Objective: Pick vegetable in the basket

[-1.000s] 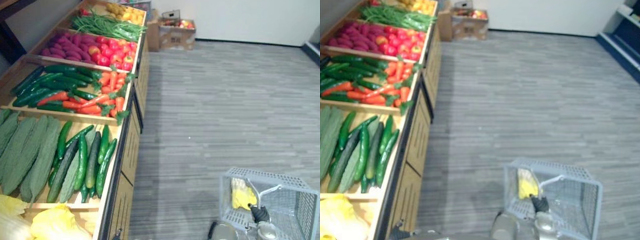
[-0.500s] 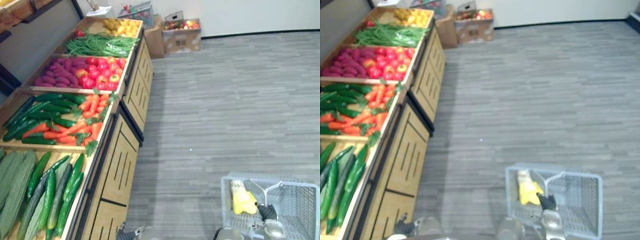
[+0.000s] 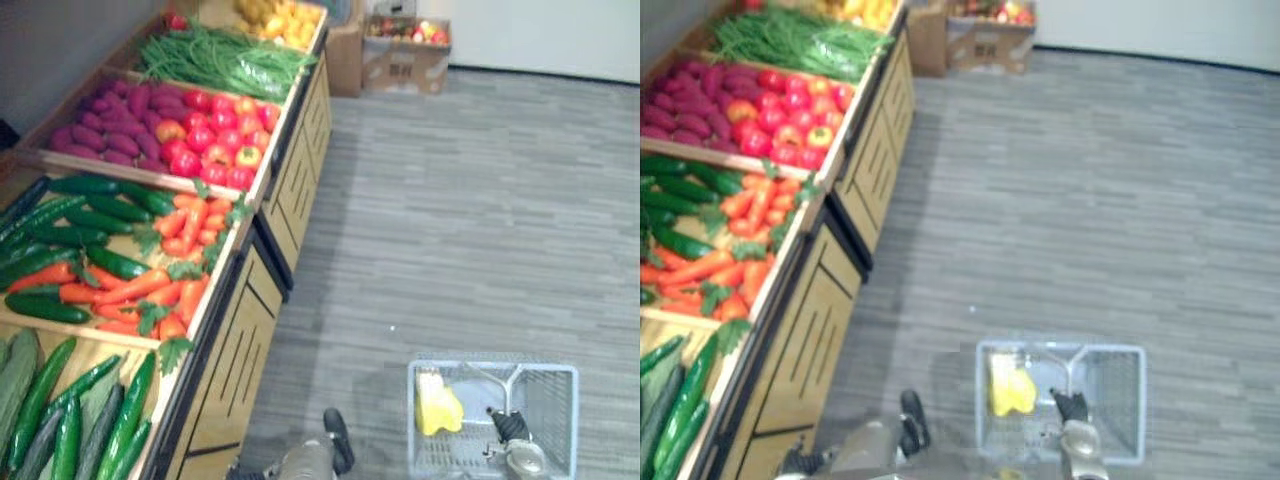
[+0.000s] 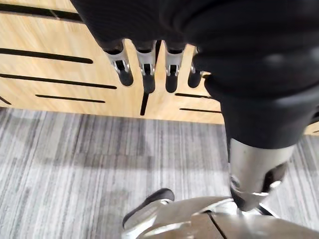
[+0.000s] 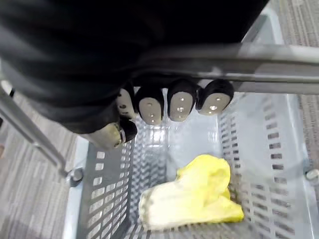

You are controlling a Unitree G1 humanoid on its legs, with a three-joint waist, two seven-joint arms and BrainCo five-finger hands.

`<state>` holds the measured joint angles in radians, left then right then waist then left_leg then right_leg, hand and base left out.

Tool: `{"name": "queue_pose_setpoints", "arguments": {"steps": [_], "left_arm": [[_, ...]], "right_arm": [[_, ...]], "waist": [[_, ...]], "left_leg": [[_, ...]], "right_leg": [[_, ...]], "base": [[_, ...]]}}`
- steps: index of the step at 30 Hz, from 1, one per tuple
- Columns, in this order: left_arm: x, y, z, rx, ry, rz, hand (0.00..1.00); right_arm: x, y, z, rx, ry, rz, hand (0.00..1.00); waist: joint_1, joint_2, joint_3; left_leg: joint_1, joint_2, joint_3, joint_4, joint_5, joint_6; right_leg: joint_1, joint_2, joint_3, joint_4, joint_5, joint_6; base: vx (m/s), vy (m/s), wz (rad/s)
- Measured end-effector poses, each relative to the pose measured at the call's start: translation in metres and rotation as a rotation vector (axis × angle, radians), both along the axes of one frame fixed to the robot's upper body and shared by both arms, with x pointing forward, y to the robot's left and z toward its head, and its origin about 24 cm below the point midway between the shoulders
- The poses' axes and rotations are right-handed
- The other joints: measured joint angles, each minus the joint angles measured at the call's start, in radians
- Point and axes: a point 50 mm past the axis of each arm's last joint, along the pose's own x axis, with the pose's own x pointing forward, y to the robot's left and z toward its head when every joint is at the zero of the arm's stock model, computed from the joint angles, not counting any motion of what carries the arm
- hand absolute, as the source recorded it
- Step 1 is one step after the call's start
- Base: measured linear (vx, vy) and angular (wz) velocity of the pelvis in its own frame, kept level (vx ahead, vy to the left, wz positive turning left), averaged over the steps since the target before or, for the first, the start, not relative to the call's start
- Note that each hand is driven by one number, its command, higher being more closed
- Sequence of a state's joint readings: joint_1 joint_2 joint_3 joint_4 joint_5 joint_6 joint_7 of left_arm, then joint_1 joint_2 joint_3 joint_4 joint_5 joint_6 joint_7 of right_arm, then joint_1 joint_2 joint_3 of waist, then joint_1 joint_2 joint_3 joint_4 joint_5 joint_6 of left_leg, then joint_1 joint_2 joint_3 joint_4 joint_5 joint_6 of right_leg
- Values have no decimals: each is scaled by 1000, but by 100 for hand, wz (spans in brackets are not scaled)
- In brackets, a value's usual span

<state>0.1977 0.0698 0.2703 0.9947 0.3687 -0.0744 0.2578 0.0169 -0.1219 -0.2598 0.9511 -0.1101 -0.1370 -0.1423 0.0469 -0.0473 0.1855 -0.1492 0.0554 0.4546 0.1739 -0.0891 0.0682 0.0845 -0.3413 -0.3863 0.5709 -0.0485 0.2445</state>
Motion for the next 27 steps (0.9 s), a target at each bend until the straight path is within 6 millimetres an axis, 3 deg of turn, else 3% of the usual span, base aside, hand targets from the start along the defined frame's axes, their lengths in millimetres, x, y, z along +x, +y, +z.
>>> {"name": "queue_pose_setpoints", "arguments": {"steps": [1,2,3,4,5,6,7,9,10,13,15,16,17,18,20,24,27], "left_arm": [[-3,4,1,11,8,-10,0],[-3,8,1,21,11,-9,0],[0,8,2,24,6,-7,0],[11,7,5,27,-31,-18,0],[19,6,7,27,-62,-24,0],[29,4,11,26,-102,-25,0],[39,-1,14,22,-137,-48,0],[53,-6,18,19,-183,-78,0],[64,-11,21,10,-217,-94,0],[66,-13,21,5,-227,-103,0],[58,-5,21,25,-208,-97,0],[54,-1,20,32,-199,-90,0],[51,-4,17,13,-184,-56,0],[40,-6,13,-3,-162,-24,0],[22,-11,4,-35,-93,33,0],[-13,-9,-5,-59,23,112,0],[-22,-6,-7,-63,57,149,0]], "right_arm": [[-1,2,-1,-1,6,11,100],[3,2,1,-15,-2,46,100],[2,1,1,-22,-1,54,100],[2,2,0,-23,0,60,100],[1,2,-1,-18,3,51,100],[-2,0,-2,-2,7,11,100],[-9,-3,-5,8,19,-38,100],[-21,-8,-7,6,45,-76,100],[-32,-14,-10,1,74,-111,100],[-48,-12,-17,13,150,-122,100],[-66,-5,-25,58,209,-175,100],[-69,-2,-26,71,214,-188,100],[-71,-11,-25,54,226,-220,100],[-70,-22,-22,34,223,-224,100],[-63,-33,-17,7,203,-227,100],[-52,-47,-9,-36,157,-219,100],[-42,-45,-7,-32,122,-214,100]], "waist": [[0,-17,-12],[-1,-41,-12],[-7,-40,-12],[-17,-31,-5],[-16,-32,-6],[-20,-12,3],[-25,-3,0],[-32,-2,-4],[-16,2,-6],[-3,12,-23],[10,-32,-56],[10,-52,-62],[7,-9,-64],[19,17,-59],[11,45,-54],[-8,56,-55],[-12,55,-54]], "left_leg": [[8,-18,1,2,-10,0],[36,-53,-15,2,-30,8],[47,-65,-44,2,-38,20],[66,-77,-107,3,-46,35],[77,-79,-161,4,-47,44],[104,-82,-241,0,-50,43],[126,-97,-335,-4,-53,40],[138,-116,-446,3,-59,31],[140,-129,-553,39,-82,9],[117,-132,-722,118,-139,-41],[73,-144,-834,189,-183,-103],[58,-146,-838,201,-192,-118],[48,-90,-839,210,-194,-146],[40,-43,-808,186,-162,-176],[20,7,-710,152,-93,-197],[48,136,-169,43,36,-164],[53,142,-70,-16,68,-144]], "right_leg": [[-53,-39,36,108,32,-9],[-120,-75,110,252,144,-61],[-139,-70,146,301,224,-64],[-189,-27,218,408,191,-52],[-225,13,235,472,73,-58],[-251,49,205,490,-43,-85],[-261,51,145,415,-111,-109],[-255,47,115,204,-140,-119],[-258,61,190,-21,-136,-114],[-250,74,322,-261,-119,-100],[-242,51,291,-355,-65,-21],[-233,43,263,-365,-1,-34],[-217,69,182,-329,9,-47],[-198,92,125,-335,-13,-82],[-160,109,42,-367,-23,-102],[-97,138,-83,-424,-34,-140],[-78,154,-131,-455,-36,-143]], "base": [[250,132,29],[221,82,45],[359,115,97],[257,64,124],[314,44,180],[296,1,209],[295,-25,221],[318,-127,231],[352,-212,230],[312,-306,207],[331,-520,209],[293,-579,207],[234,-506,158],[187,-460,137],[78,-340,108],[5,-260,84],[-30,-54,46]]}}
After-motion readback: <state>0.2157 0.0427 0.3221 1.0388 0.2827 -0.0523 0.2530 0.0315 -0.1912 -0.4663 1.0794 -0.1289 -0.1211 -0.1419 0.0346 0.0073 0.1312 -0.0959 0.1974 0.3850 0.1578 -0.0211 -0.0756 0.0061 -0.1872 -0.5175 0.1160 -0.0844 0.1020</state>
